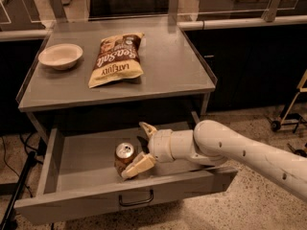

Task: Pick orange can from top drawer and place on counter

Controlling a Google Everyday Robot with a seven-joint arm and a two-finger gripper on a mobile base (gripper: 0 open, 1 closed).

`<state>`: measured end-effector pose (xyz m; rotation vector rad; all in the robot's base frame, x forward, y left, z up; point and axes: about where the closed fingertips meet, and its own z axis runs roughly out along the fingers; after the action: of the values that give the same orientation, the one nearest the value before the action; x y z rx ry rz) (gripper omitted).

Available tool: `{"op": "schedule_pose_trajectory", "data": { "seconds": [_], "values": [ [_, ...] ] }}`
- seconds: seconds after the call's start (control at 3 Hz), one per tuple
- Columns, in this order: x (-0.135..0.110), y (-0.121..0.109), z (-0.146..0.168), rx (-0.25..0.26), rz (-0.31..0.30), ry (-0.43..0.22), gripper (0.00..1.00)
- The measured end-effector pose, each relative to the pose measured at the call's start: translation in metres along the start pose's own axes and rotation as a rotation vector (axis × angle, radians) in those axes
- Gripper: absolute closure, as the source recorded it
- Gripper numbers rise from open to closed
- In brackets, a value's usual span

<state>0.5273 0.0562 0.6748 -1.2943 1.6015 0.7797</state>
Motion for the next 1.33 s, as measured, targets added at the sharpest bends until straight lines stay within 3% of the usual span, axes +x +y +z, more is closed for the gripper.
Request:
{"op": "schedule_pose_trajectory", "data": {
  "seconds": [0.67,1.0,1.33],
  "values": [
    [-0.009,0.003,0.027,-0.059,-0.008,-0.021,0.0],
    [-0.009,0.003,0.027,-0.059,-0.008,-0.021,0.02],
    [-0.009,0.003,0.027,-0.059,-0.008,-0.021,0.21]
  ]
}}
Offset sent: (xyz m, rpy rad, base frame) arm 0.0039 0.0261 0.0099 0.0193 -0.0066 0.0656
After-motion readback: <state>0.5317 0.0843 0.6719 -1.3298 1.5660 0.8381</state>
